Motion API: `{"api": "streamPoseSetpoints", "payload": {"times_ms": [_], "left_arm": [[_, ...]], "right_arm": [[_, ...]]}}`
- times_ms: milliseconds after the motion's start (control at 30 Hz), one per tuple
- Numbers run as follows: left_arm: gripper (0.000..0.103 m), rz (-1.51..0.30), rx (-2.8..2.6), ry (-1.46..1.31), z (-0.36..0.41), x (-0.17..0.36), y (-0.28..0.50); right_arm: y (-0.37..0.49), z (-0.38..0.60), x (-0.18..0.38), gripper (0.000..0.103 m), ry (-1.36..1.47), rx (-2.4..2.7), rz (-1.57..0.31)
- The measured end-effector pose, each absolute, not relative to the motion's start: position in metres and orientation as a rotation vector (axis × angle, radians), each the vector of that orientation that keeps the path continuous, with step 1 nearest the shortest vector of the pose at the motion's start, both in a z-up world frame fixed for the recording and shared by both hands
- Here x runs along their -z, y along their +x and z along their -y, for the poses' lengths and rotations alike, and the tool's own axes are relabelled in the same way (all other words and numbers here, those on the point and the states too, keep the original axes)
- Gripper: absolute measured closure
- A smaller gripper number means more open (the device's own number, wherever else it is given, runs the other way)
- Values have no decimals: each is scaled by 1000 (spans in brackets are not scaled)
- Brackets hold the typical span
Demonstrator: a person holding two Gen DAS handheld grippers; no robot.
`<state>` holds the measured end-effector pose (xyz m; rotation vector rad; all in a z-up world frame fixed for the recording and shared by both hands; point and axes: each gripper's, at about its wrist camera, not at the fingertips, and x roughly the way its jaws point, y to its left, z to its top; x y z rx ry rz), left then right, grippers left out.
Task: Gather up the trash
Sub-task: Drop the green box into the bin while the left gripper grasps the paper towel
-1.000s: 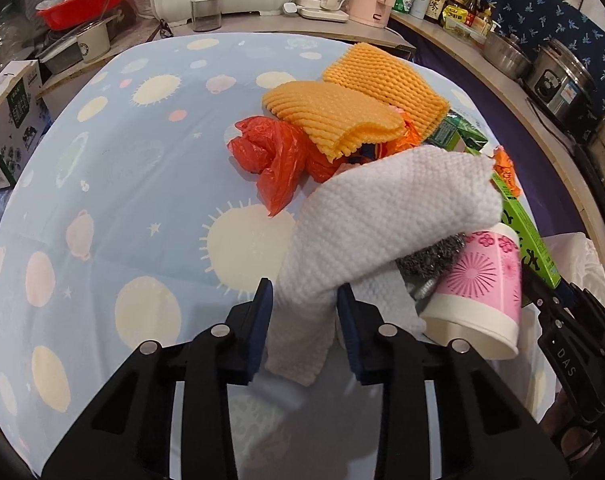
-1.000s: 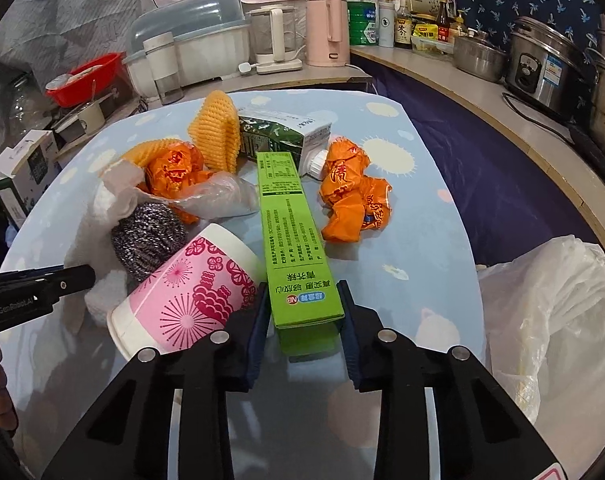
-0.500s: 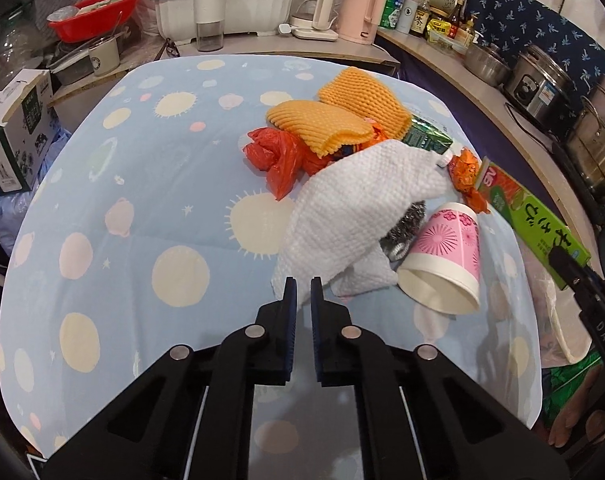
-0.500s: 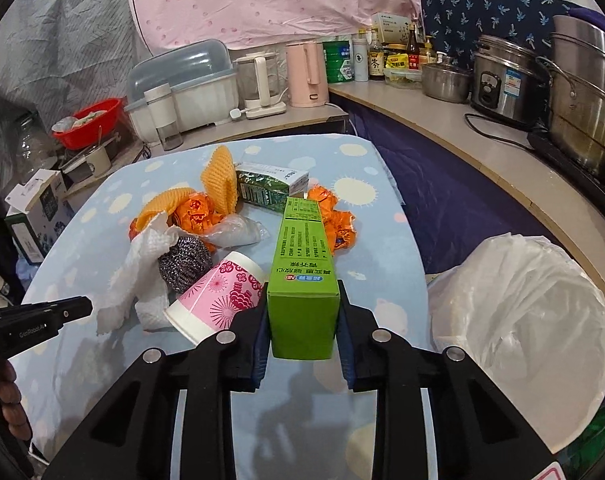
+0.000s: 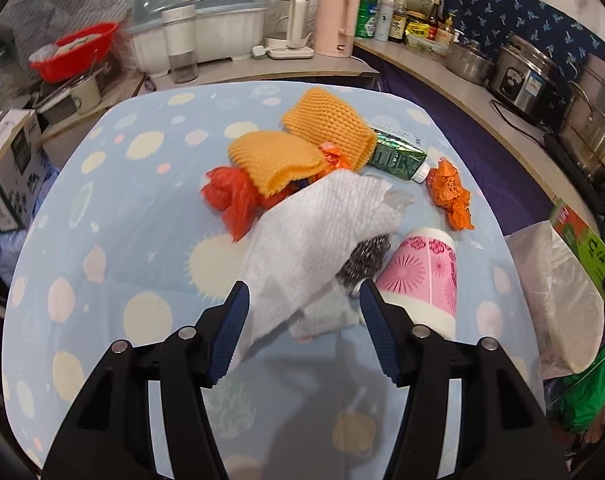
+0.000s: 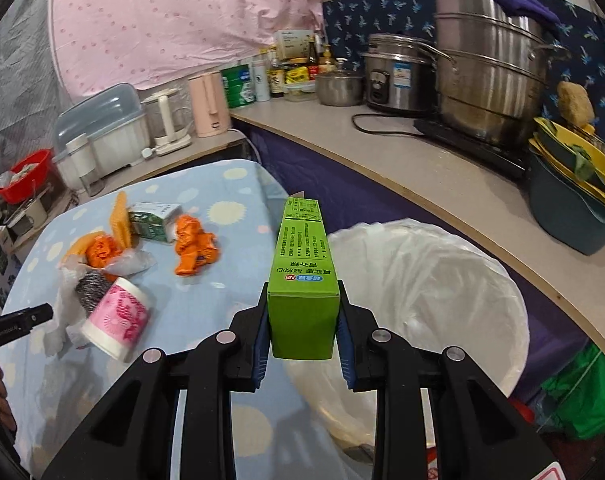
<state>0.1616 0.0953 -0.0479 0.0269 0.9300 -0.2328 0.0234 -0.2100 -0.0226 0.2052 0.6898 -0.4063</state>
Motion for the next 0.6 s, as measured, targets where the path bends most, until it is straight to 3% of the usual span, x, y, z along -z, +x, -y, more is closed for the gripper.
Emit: {"api": "streamPoseSetpoints", "payload": {"times_ms": [67,133,200,267,600], "left_arm": [[50,-932,233,44,-88,52,169],[58,-930,232,61,-83,58,177],[84,-948,244,68,-81,62,182],[96,-967,249,48,-86,65,185],[101,-882,256,-9,-111,25,160]], "right_arm": [[18,223,32,76,211,446,-711],[15,232,43,76,220,475,-733],[13,240,51,76,227,498,-750],[11,246,59,76,238,515,-766],[6,260,81,76,278,564,-807]]}}
